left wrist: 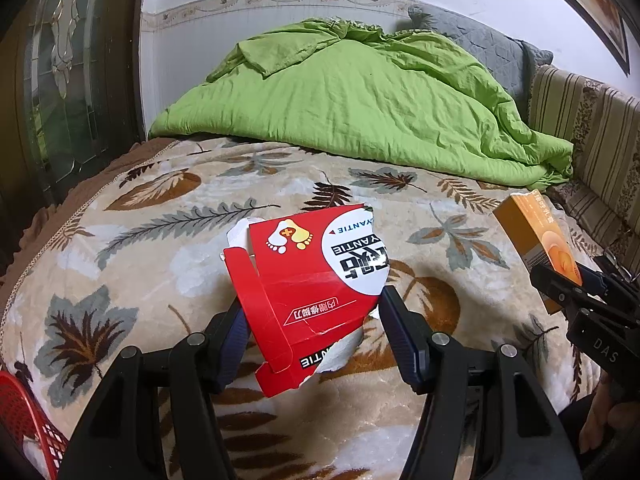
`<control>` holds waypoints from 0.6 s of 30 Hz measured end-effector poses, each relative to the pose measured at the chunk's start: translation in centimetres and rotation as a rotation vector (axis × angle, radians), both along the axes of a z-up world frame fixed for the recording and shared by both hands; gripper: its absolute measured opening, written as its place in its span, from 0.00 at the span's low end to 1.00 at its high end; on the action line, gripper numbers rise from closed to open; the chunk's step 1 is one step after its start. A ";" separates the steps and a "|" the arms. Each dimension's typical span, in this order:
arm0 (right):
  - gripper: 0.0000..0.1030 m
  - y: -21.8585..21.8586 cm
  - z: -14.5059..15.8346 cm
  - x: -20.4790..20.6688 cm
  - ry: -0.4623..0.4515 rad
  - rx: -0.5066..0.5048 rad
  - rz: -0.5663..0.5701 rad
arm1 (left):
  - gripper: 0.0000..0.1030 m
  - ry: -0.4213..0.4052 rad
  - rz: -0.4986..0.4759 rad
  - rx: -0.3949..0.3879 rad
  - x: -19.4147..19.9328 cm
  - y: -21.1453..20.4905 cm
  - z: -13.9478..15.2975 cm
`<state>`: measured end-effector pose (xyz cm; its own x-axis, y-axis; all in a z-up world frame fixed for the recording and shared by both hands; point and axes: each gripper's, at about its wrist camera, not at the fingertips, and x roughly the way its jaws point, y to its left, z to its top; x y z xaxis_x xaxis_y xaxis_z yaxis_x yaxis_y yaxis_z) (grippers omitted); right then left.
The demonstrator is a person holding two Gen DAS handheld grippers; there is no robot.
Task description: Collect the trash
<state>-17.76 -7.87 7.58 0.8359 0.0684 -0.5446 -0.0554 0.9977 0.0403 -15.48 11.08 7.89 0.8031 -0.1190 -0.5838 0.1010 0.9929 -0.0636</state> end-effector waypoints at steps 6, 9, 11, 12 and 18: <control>0.54 0.1 -0.1 -0.1 -0.002 0.011 0.014 | 0.60 0.005 0.001 0.009 -0.1 -0.1 0.0; 0.54 -0.1 -0.1 0.0 0.001 0.031 0.024 | 0.60 0.011 0.002 0.020 0.0 -0.2 -0.1; 0.54 -0.2 -0.1 0.0 0.002 0.047 0.029 | 0.60 0.011 0.003 0.026 0.0 -0.4 0.0; 0.54 -0.2 -0.2 0.0 0.002 0.055 0.032 | 0.60 0.012 0.003 0.028 0.0 -0.4 -0.1; 0.54 -0.3 -0.2 0.4 0.004 0.100 0.056 | 0.60 0.032 0.004 0.038 0.6 -0.6 -0.4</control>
